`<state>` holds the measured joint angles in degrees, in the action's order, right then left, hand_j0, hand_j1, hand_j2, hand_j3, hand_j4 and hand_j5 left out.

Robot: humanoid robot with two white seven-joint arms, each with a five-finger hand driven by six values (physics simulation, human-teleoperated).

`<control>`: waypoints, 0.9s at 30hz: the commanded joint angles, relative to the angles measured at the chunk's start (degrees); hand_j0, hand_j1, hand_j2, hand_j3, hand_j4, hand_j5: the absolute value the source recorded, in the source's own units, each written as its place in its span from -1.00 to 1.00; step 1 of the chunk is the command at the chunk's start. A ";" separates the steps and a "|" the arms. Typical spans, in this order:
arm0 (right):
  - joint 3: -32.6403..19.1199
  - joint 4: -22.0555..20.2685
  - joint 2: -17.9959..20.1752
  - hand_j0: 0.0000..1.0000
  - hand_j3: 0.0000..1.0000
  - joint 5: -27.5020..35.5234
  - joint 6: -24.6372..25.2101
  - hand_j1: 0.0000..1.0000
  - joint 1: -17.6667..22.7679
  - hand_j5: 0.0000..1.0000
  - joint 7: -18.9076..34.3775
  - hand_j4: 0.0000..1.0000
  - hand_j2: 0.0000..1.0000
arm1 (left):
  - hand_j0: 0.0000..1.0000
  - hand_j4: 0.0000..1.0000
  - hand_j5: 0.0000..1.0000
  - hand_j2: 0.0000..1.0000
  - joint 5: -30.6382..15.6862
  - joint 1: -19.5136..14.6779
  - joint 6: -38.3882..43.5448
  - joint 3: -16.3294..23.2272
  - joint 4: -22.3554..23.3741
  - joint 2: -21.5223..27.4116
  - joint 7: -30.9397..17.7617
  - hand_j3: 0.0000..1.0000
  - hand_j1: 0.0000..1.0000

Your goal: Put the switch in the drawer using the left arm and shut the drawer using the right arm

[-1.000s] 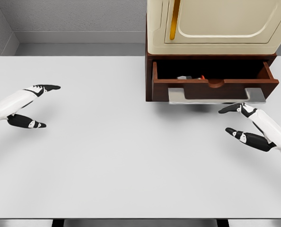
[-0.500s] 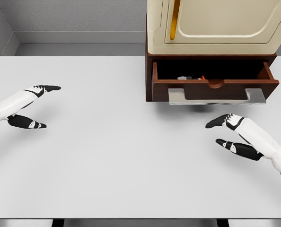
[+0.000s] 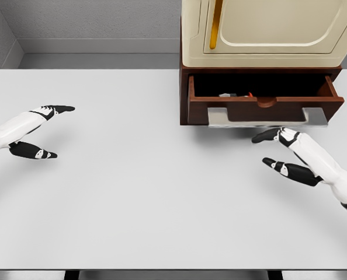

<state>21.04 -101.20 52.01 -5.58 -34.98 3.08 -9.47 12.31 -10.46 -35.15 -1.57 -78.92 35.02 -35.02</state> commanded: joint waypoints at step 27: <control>5.50 6.63 -5.86 0.38 0.38 -1.63 -0.02 0.38 -8.00 0.38 -0.11 0.38 0.38 | 1.00 1.00 1.00 1.00 -0.54 0.97 0.15 -0.45 -0.27 0.05 0.02 1.00 1.00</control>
<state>26.23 -94.91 46.67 -7.43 -34.97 -5.01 -9.44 12.24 -9.49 -35.15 -1.98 -79.16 35.02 -35.02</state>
